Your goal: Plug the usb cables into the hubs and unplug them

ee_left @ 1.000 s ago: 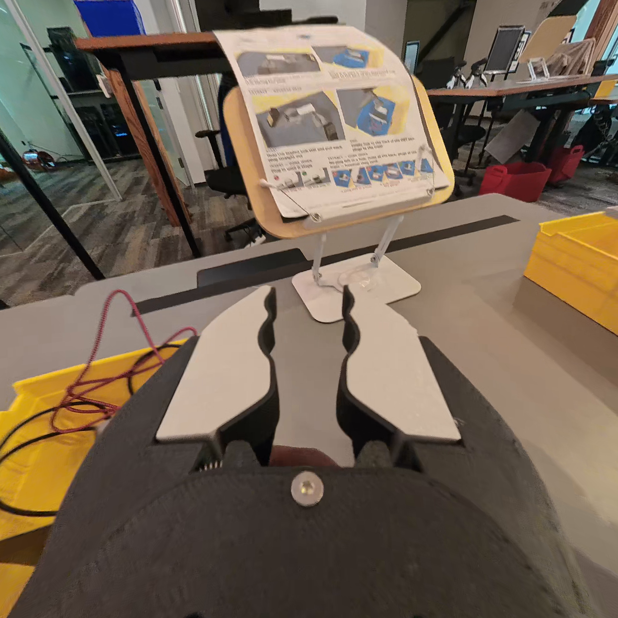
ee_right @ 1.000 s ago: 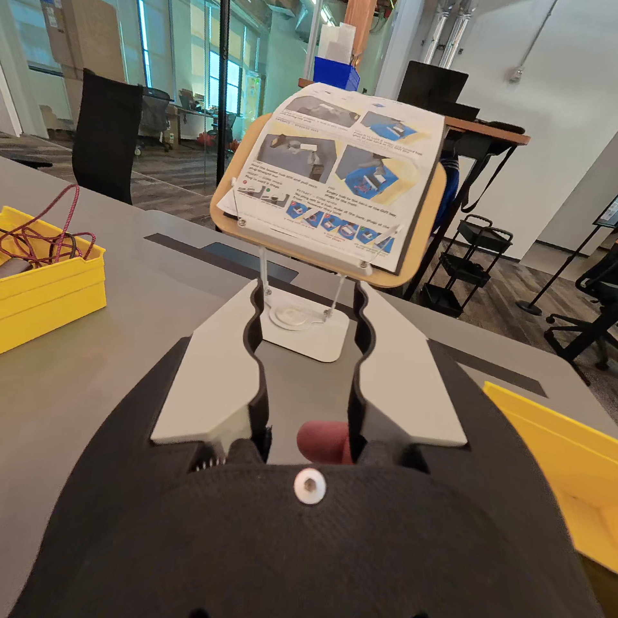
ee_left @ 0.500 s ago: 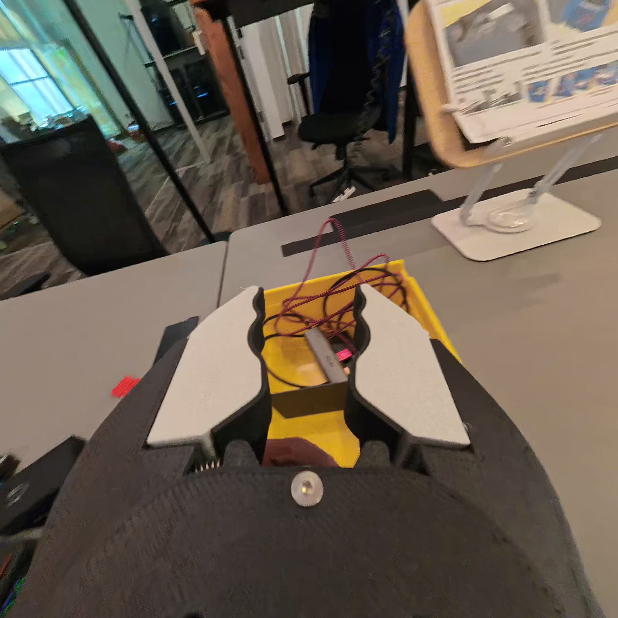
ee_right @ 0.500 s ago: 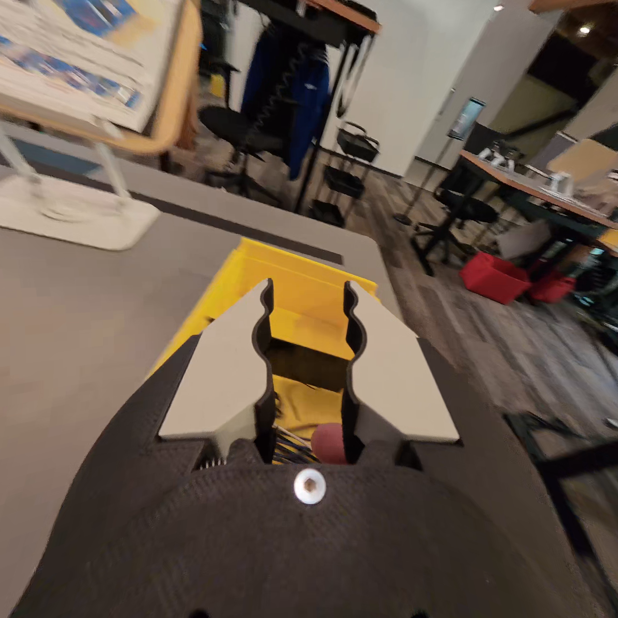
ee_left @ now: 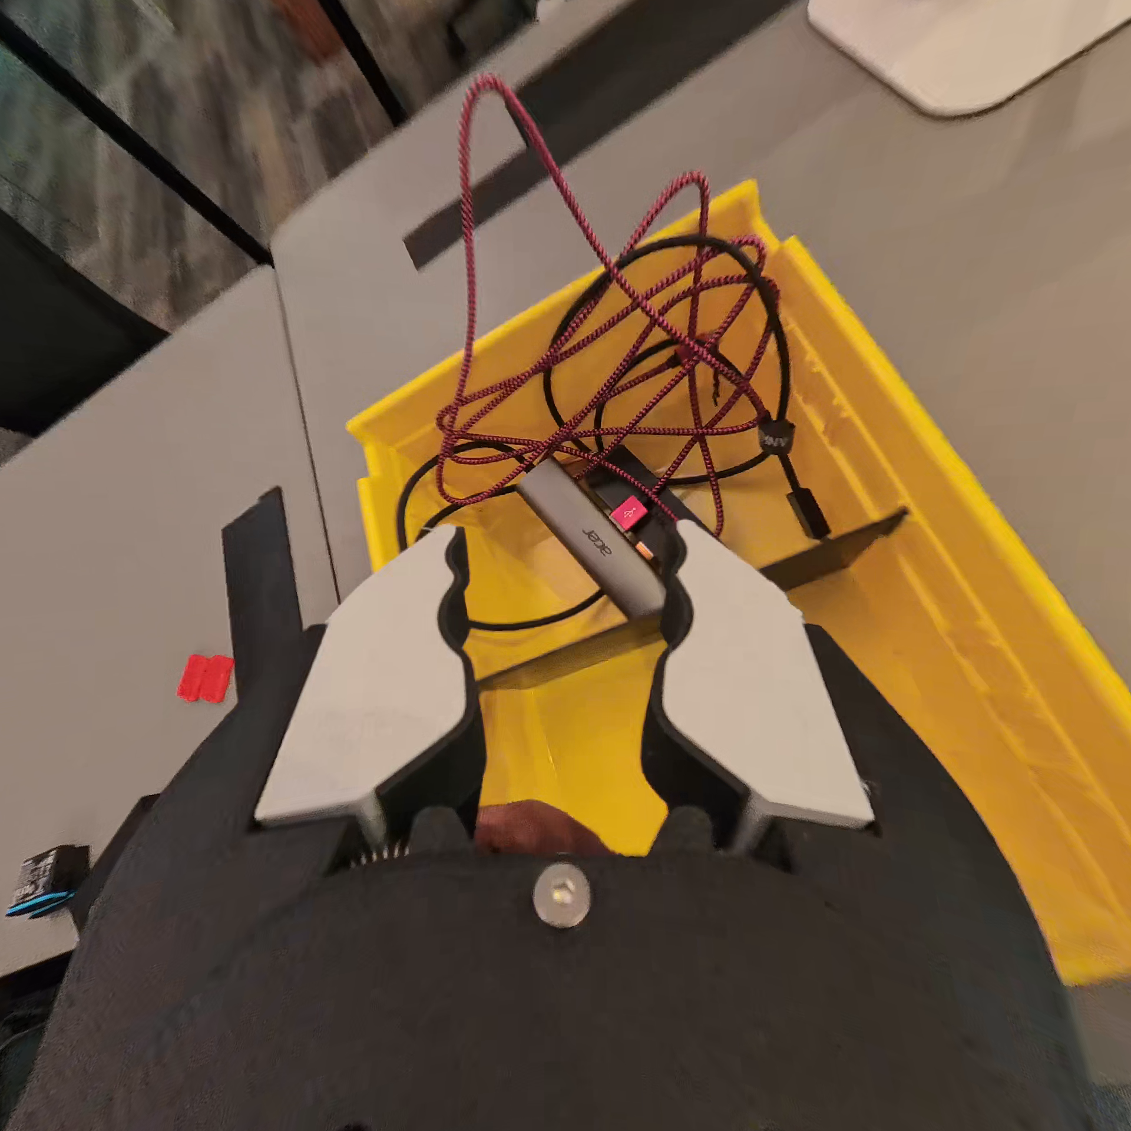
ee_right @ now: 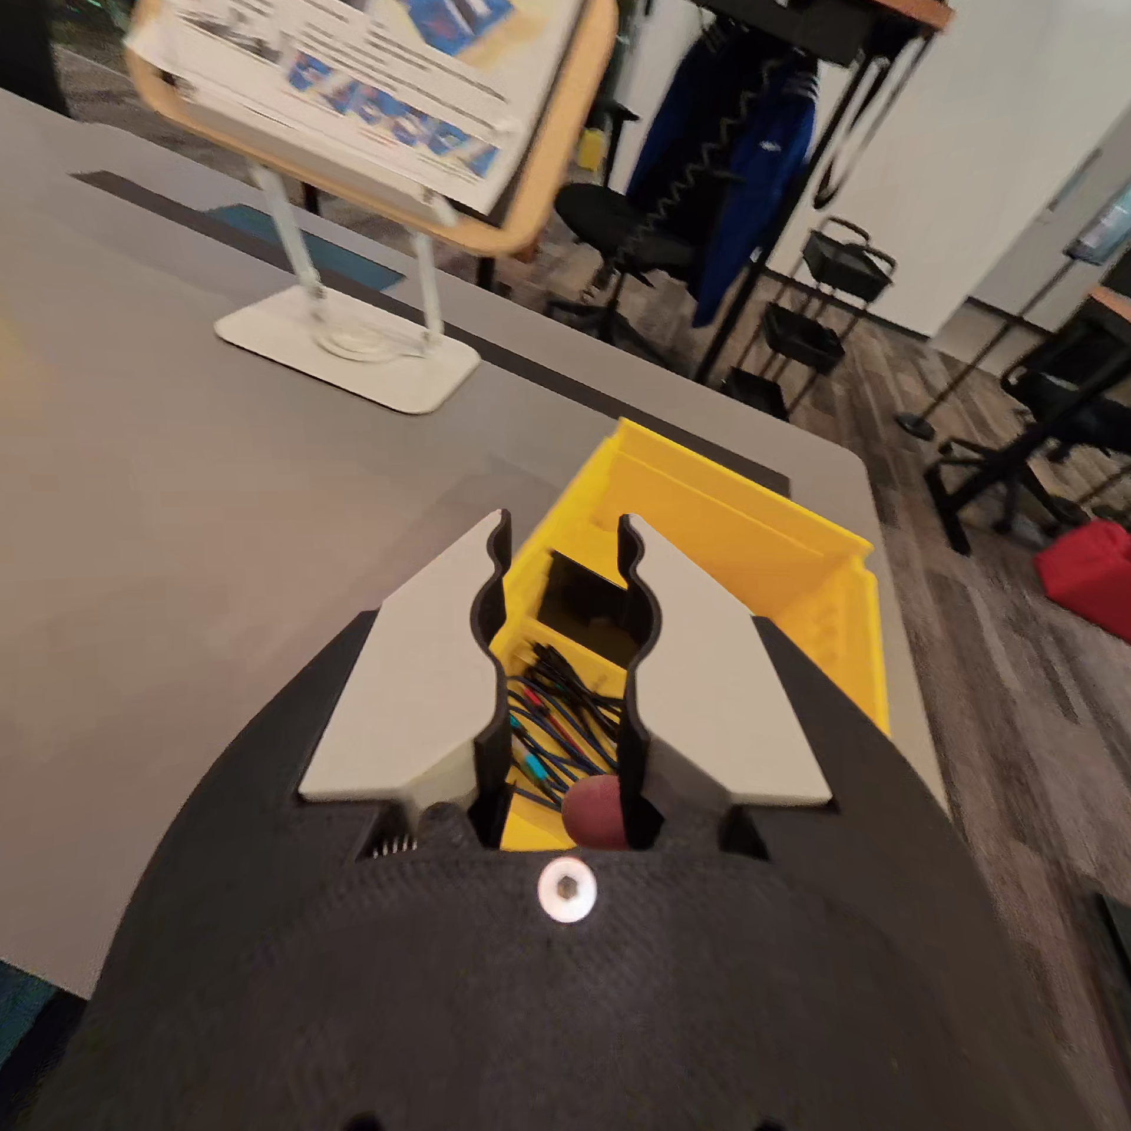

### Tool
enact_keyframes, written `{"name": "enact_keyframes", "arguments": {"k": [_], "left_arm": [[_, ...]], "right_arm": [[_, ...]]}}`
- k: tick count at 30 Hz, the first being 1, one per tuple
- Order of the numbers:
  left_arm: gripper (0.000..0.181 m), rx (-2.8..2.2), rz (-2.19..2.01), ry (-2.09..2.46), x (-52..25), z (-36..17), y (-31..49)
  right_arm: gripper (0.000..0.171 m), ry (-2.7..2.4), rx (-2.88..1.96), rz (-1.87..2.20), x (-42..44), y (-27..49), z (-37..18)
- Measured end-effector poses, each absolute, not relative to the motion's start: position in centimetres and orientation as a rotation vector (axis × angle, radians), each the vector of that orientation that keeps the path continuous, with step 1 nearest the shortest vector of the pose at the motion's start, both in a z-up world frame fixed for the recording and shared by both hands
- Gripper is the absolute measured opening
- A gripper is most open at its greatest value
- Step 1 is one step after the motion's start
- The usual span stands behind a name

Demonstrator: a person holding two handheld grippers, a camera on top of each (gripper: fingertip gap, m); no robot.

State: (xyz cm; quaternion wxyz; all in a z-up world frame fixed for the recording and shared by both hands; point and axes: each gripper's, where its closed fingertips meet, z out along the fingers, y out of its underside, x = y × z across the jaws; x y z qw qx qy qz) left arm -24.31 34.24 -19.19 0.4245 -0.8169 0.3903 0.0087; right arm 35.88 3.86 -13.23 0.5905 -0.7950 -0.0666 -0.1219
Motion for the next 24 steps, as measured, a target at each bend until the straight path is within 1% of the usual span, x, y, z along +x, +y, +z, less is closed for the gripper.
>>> {"name": "enact_keyframes", "arguments": {"k": [1, 2, 3, 5, 10, 14, 15, 17, 24], "left_arm": [[0.058, -2.069, 0.048, 0.981, -24.0, -20.1, 35.3], [0.05, -2.102, 0.066, 1.006, -23.7, -21.1, 36.1], [0.049, -2.16, 0.078, 1.034, -23.6, -22.4, 36.9], [0.049, -2.246, 0.137, 1.061, -23.8, -23.8, 38.6], [0.058, -2.582, 0.17, 1.169, -23.8, -27.9, 39.6], [0.053, -2.719, 0.205, 1.131, -24.4, -30.0, 40.7], [0.05, -2.742, 0.201, 1.129, -24.4, -30.5, 40.8], [0.048, -2.759, 0.188, 1.117, -24.4, -31.0, 41.0], [0.042, -2.697, 0.115, 1.021, -24.3, -30.6, 41.2]], "right_arm": [[0.032, -0.19, -1.839, -0.26, 34.2, 4.5, -13.2], [0.032, -0.234, -1.837, -0.235, 32.5, 5.0, -13.4], [0.032, -0.268, -1.839, -0.222, 31.2, 5.5, -13.6], [0.031, -0.323, -1.832, -0.187, 28.6, 6.3, -13.9], [0.031, -0.454, -1.853, -0.081, 23.5, 7.4, -16.0], [0.031, -0.502, -1.859, -0.042, 21.5, 7.7, -17.3], [0.032, -0.511, -1.865, -0.052, 21.4, 7.7, -17.6], [0.032, -0.526, -1.874, -0.07, 21.6, 7.5, -18.1], [0.032, -0.521, -1.892, 0.022, 20.7, 5.6, -20.1]]}}
